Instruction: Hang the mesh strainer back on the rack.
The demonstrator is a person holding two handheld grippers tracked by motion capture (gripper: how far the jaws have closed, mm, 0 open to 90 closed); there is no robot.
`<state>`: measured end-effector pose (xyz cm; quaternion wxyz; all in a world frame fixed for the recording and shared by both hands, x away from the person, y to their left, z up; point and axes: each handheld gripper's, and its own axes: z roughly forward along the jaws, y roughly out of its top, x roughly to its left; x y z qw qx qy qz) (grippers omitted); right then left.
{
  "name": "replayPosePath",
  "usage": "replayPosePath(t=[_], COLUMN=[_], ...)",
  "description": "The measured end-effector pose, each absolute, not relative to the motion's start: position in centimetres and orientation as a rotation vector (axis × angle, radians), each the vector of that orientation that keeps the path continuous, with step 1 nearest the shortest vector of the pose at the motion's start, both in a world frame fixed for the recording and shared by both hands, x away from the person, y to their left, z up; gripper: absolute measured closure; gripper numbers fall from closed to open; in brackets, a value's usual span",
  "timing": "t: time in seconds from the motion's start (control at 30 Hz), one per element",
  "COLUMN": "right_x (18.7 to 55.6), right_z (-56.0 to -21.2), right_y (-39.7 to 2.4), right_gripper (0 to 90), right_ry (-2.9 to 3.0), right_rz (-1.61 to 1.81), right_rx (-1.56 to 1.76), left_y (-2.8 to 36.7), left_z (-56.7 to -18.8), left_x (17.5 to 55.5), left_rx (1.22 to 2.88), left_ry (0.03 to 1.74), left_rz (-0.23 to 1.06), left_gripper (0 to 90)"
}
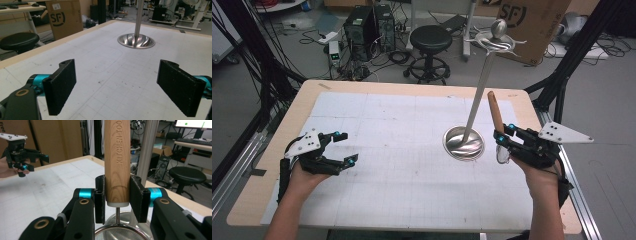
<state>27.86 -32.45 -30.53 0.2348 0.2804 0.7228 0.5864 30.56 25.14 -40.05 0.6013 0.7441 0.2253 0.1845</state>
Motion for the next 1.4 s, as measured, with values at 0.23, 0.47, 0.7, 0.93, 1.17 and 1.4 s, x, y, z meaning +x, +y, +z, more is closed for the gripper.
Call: replayPosePath(t=[0.23, 0.47, 0.7, 0.93, 1.17, 1.4], right_x=[27.9, 27.8, 27.8, 28.0, 28.3, 28.8], right_z=[-29.3, -27.4, -25.3, -23.8, -22.4, -21.5], right_y=[-33.0, -34.1, -35.2, -36.0, -36.1, -36.2], right_gripper=[68.2, 68.2, 68.2, 68.1, 68.1, 68.1], right_ry=[1.960, 1.922, 1.886, 1.855, 1.861, 1.884], right_rz=[1.614, 1.616, 1.601, 1.590, 1.571, 1.531], right_rx=[0.759, 0.756, 0.751, 0.751, 0.738, 0.735], left_y=[25.2, 25.1, 25.1, 25.1, 25.1, 25.2], left_z=[-40.0, -40.1, -40.1, -40.1, -40.1, -40.0], left_x=[30.6, 30.6, 30.6, 30.6, 30.6, 30.6], left_rx=[1.724, 1.726, 1.725, 1.729, 1.730, 1.726], left_ry=[0.520, 0.520, 0.519, 0.517, 0.517, 0.521], left_rz=[0.428, 0.425, 0.425, 0.427, 0.426, 0.426], left_gripper=[16.3, 16.3, 16.3, 16.3, 16.3, 16.3])
